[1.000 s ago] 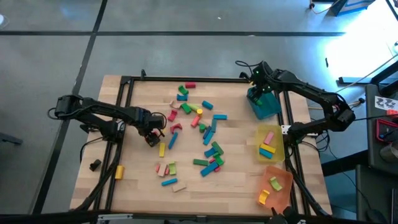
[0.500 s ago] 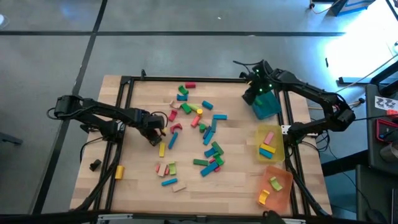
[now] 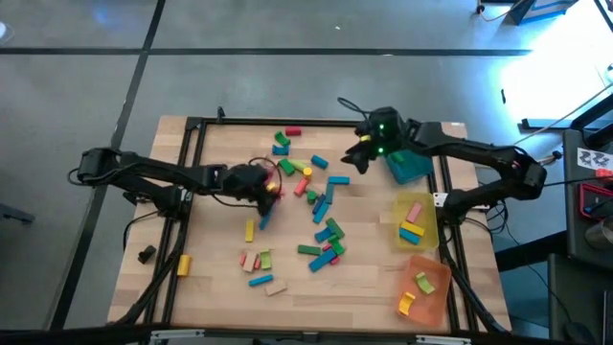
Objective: Sort blocks by size
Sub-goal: Put the orange arch block into the orange bin
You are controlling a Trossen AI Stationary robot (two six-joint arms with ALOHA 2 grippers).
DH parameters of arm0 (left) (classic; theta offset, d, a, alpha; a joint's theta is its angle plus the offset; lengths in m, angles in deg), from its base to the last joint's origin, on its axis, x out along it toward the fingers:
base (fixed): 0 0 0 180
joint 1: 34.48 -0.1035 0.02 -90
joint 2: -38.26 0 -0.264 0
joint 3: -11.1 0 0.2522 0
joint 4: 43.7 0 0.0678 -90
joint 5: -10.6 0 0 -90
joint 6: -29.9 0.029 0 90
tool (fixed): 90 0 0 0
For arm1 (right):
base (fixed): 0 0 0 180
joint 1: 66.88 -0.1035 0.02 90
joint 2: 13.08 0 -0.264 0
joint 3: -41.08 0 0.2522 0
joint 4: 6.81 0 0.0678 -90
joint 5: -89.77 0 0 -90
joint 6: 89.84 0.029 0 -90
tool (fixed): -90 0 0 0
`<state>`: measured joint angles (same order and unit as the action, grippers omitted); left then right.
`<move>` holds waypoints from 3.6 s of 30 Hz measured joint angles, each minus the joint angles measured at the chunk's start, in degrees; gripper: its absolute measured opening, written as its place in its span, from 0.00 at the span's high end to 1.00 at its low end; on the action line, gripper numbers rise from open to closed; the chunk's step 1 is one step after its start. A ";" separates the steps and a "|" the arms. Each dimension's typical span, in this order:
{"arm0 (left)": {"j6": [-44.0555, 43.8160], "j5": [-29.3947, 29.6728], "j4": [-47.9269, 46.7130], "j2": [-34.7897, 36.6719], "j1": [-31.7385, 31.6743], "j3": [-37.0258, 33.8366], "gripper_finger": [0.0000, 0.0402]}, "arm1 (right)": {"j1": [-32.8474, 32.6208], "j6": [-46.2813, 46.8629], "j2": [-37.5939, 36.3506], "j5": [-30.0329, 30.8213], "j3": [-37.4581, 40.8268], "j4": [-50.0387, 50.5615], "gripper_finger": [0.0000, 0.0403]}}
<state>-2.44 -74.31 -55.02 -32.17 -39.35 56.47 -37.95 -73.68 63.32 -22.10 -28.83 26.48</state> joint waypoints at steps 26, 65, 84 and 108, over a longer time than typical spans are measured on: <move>25.02 19.32 27.16 -13.32 5.08 6.50 0.91 | -18.37 33.51 0.36 25.86 0.00 -13.44 0.49; 33.69 22.65 11.95 -28.13 5.62 26.69 0.91 | -24.85 25.96 4.48 31.36 -0.09 -9.40 0.49; 34.17 23.02 9.51 -27.95 5.73 29.23 0.86 | -24.79 30.54 4.57 31.30 0.11 -10.27 0.62; 34.55 8.97 4.52 -27.53 5.89 29.09 0.53 | -24.73 26.54 4.55 24.68 0.04 -4.30 0.65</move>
<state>32.11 -65.34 -50.49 -59.71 -33.46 85.57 -62.69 -47.14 67.87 2.59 -28.78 22.18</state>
